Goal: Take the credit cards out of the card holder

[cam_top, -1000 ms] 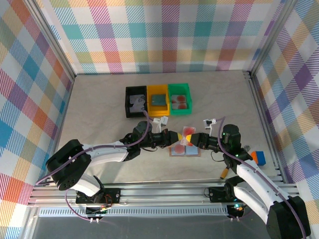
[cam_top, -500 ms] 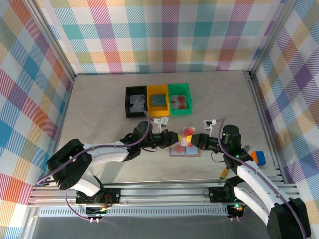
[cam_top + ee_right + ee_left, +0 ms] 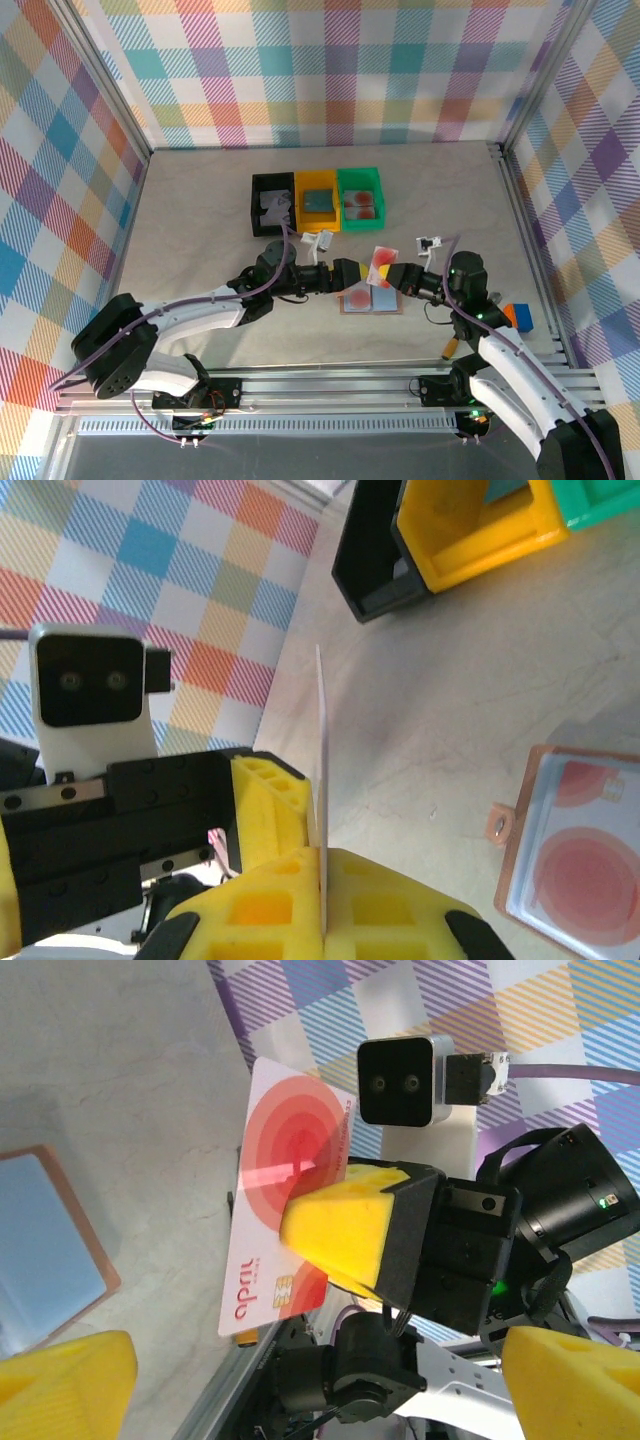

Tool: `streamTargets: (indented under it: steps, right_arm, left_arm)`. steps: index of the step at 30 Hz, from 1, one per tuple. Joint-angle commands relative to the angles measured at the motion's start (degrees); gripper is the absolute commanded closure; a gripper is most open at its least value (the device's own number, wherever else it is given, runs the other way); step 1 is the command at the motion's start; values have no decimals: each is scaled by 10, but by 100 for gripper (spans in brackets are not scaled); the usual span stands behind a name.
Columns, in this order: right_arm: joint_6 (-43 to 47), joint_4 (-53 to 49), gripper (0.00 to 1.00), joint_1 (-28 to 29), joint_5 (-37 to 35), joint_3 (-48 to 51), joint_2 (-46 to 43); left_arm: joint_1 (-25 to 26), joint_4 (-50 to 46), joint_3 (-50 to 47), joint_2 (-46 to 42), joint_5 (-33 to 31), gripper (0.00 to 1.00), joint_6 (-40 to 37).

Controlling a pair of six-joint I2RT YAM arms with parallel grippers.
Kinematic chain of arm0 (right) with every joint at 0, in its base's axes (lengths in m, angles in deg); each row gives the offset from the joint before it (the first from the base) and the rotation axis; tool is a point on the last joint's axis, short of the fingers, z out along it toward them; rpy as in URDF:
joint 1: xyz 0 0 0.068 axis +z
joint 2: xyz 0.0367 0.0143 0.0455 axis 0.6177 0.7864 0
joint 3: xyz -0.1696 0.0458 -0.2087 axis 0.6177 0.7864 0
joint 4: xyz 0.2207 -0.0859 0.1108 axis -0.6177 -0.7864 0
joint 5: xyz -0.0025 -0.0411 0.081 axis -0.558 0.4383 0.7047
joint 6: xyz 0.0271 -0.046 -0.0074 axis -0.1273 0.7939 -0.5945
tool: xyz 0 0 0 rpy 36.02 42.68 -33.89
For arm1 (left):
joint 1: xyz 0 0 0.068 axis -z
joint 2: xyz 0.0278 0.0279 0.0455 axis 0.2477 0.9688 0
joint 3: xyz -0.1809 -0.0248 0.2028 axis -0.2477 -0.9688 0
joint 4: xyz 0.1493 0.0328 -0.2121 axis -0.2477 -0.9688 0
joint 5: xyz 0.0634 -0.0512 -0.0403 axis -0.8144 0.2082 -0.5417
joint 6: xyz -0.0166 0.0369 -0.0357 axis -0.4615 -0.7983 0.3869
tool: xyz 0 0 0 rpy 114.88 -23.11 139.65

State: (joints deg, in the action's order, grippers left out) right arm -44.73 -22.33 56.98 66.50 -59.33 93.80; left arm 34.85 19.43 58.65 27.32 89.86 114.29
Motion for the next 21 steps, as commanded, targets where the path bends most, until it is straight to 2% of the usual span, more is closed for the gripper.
streamTargets:
  steps: [1,10,21]
  right_arm:
    - [-48,47,100,1,-59,-11,-25]
    - [-163,84,100,1,-213,40,-115]
    - [-251,100,100,1,-253,49,-125]
  left_arm:
    - [-5,5,4,-15,-19,0,-4]
    - [10,112,-11,19,-48,0,52]
    - [46,289,1,130,-89,0,109]
